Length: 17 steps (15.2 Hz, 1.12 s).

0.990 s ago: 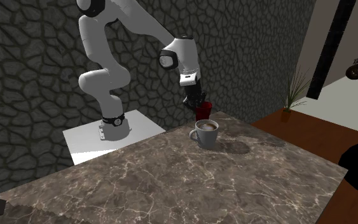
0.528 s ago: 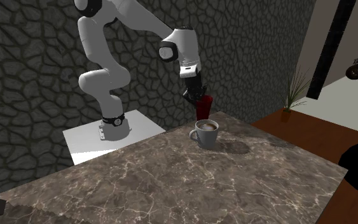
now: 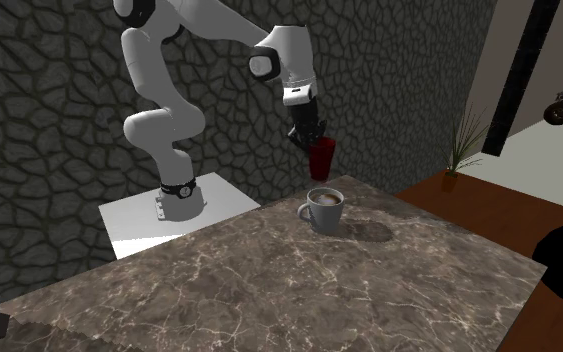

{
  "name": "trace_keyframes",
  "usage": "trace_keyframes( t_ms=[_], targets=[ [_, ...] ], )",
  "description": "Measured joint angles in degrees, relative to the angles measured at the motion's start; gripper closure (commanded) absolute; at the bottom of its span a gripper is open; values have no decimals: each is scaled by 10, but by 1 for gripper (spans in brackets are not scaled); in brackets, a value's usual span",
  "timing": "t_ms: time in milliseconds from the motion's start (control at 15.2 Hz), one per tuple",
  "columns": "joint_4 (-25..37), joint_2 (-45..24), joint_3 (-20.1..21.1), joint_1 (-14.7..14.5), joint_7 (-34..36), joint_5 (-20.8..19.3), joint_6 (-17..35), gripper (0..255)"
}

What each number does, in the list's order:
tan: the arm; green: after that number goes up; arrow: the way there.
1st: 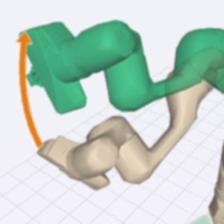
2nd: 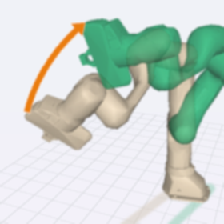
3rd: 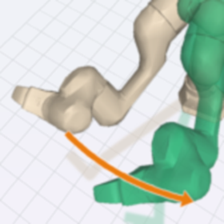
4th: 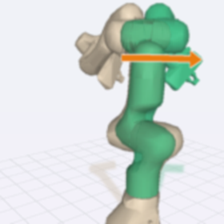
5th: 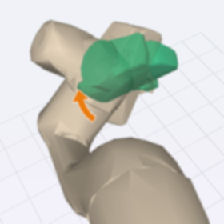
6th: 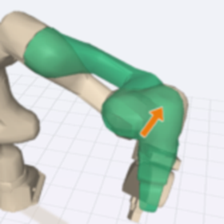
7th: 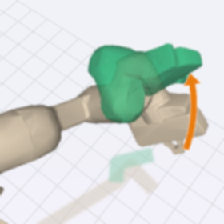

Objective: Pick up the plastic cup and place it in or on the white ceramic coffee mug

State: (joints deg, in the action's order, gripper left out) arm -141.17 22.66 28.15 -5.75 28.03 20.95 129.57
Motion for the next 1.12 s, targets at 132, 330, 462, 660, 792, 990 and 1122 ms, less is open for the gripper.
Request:
trace_keyframes(
  t_ms=[132, 330, 462, 660, 792, 990, 1122],
  targets=[
    [8, 10, -4, -1, 2, 0, -18, 255],
    [24, 20, -9, 0, 4, -3, -43, 255],
    [35, 26, -12, 0, 6, -5, -60, 255],
    [54, 31, -15, 1, 10, -8, -84, 255],
    [66, 34, -18, 2, 11, -11, -99, 255],
    [85, 40, -23, 3, 14, -13, -124, 255],
    [97, 42, -26, 4, 15, -16, -138, 255]
  ],
)
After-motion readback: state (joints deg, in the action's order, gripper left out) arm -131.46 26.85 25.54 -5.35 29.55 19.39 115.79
